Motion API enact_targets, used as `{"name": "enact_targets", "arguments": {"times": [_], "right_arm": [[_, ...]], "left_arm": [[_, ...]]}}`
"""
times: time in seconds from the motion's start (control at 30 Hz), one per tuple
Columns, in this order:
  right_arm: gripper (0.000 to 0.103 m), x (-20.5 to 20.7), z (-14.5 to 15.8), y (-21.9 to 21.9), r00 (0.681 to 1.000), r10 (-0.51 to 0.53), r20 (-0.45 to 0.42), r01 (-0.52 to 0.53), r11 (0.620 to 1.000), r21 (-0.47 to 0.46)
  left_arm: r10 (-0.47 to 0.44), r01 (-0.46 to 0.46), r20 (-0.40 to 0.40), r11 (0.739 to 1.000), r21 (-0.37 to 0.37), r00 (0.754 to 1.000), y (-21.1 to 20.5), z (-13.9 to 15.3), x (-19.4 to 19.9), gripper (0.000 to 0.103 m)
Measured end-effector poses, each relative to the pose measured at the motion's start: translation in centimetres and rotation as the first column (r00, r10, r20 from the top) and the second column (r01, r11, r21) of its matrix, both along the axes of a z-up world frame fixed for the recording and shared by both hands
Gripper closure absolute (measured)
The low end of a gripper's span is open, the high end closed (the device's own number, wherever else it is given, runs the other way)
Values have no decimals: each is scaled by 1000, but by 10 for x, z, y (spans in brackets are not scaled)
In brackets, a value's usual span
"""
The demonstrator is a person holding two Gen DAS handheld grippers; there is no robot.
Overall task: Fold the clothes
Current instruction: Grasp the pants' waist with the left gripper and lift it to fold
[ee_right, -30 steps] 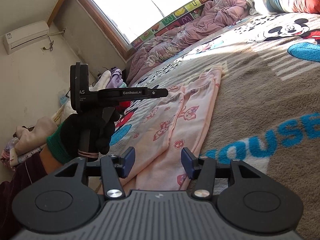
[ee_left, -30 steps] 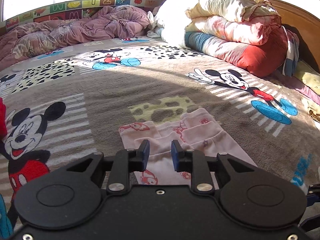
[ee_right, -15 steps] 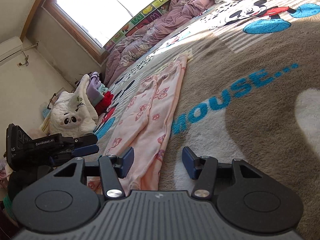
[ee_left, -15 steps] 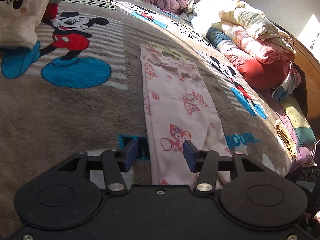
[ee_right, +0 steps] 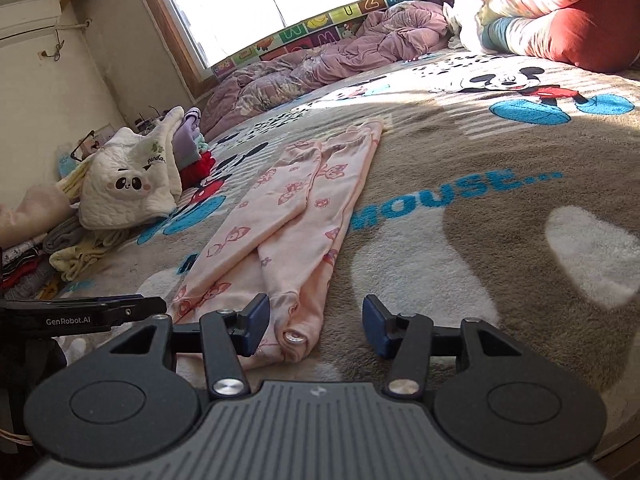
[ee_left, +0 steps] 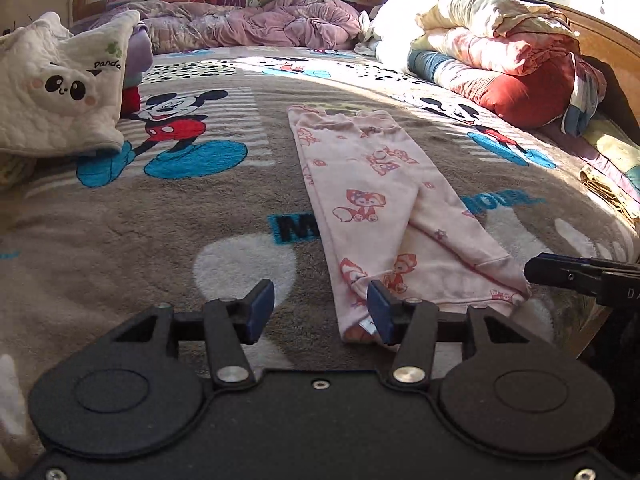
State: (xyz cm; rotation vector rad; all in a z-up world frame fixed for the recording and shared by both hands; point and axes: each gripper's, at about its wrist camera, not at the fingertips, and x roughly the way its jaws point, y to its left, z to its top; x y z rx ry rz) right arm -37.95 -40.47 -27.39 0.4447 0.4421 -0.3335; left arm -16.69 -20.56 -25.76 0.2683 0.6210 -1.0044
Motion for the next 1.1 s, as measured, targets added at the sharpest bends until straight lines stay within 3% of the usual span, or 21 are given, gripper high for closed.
{"name": "enact_targets", "arguments": {"times": [0.1, 0.2, 0.3, 0.4, 0.47, 0.53, 0.63, 0.77, 0.87, 0.97, 1.03, 1.1], "right_arm": [[49, -8, 7, 23, 997, 64, -49, -73, 975, -211], [48, -4, 1, 55, 978, 107, -177, -175, 884, -434], [48, 10, -15, 80, 950, 92, -298, -250, 796, -551], [47, 24, -24, 98, 936, 64, -345, -282, 723, -631], [45, 33, -26, 109, 929, 36, -368, -302, 650, -698], [44, 40, -31, 120, 920, 18, -391, -330, 573, -750], [44, 52, -41, 135, 913, -20, -408, -354, 462, -813], [40, 66, -49, 152, 909, -62, -413, -362, 376, -853], [40, 73, -54, 167, 899, -58, -434, -387, 356, -850], [40, 82, -57, 178, 894, -58, -445, -404, 328, -854], [39, 87, -61, 182, 901, -70, -428, -395, 271, -878], [34, 90, -59, 186, 900, -64, -431, -399, 281, -873]], "left_arm": [[-82, 73, 146, 995, 68, 986, 7, -2, -17, 52], [-174, 123, 307, 976, 177, 936, 7, -11, -36, 52], [-294, 142, 492, 936, 322, 820, 3, -27, -57, 52], [-430, 143, 624, 879, 456, 653, 0, -50, -76, 52], [-486, 135, 672, 853, 504, 558, -3, -61, -82, 53], [-521, 130, 699, 837, 532, 490, -6, -67, -83, 52], [-543, 126, 727, 829, 546, 420, -11, -72, -82, 52], [-544, 139, 757, 835, 533, 363, -15, -73, -78, 52], [-531, 152, 775, 845, 513, 343, -17, -72, -76, 52], [-514, 145, 790, 856, 496, 335, -21, -72, -73, 52], [-505, 142, 795, 862, 487, 335, -25, -71, -73, 52], [-500, 141, 799, 865, 482, 335, -27, -70, -75, 52]]}}
